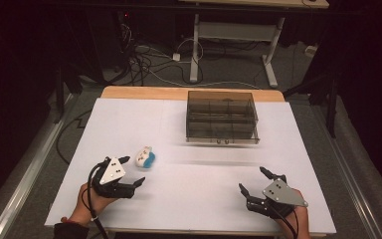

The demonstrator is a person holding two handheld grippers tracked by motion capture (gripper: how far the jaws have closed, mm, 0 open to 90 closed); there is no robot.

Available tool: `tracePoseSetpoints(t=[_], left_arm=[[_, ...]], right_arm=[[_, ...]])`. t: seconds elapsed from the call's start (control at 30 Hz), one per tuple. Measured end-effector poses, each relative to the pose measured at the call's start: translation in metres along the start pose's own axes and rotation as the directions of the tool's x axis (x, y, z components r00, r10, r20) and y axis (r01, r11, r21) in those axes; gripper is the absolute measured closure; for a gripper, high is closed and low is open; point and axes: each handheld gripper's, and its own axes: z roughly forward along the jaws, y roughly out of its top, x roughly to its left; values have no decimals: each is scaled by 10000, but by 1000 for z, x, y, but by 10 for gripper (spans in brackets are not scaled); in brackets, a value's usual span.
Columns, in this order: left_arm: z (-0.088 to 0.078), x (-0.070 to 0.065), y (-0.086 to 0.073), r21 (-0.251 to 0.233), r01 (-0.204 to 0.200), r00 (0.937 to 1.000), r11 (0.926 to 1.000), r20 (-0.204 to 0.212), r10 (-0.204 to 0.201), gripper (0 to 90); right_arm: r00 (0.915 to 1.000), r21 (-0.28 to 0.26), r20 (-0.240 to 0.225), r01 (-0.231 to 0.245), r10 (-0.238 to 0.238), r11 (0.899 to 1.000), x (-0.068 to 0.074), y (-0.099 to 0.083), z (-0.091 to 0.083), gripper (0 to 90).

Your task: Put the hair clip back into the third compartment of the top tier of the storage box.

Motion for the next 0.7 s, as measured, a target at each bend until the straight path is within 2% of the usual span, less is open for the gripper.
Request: tracePoseSetpoints(t=[0.03, 0.07, 0.13, 0.43, 0.57, 0.67, 0.7], left_arm=[[2, 1, 2, 47, -56, 9999, 10000, -122, 57, 152], [3, 1, 3, 32, 79, 10000, 10000, 23, -79, 152], [4, 2, 4, 21, 99, 9999, 9999, 13, -99, 152], [32, 18, 17, 519, 837, 9964, 9951, 108, -844, 153], [45, 25, 22, 845, 1420, 9899, 9863, -138, -1413, 157], [55, 31, 23, 1203, 1811, 9834, 9761, -318, -1785, 168], [58, 33, 23, 1259, 1917, 9814, 9733, -228, -1904, 177]], right_arm=[[10000, 9, -10, 13, -13, 10000, 1, 0, 0, 196], [10000, 16, -19, 13, -13, 10000, 1, 0, 1, 196], [10000, 26, -68, 53, -52, 10000, 2, 0, 1, 196], [9998, 178, -144, 106, -103, 9998, 4, -1, 4, 196], [9997, 218, -205, 165, -160, 9996, 5, -1, 5, 196], [9995, 273, -224, 228, -222, 9994, 6, -2, 5, 196], [9994, 279, -235, 246, -240, 9993, 6, -2, 6, 196]])
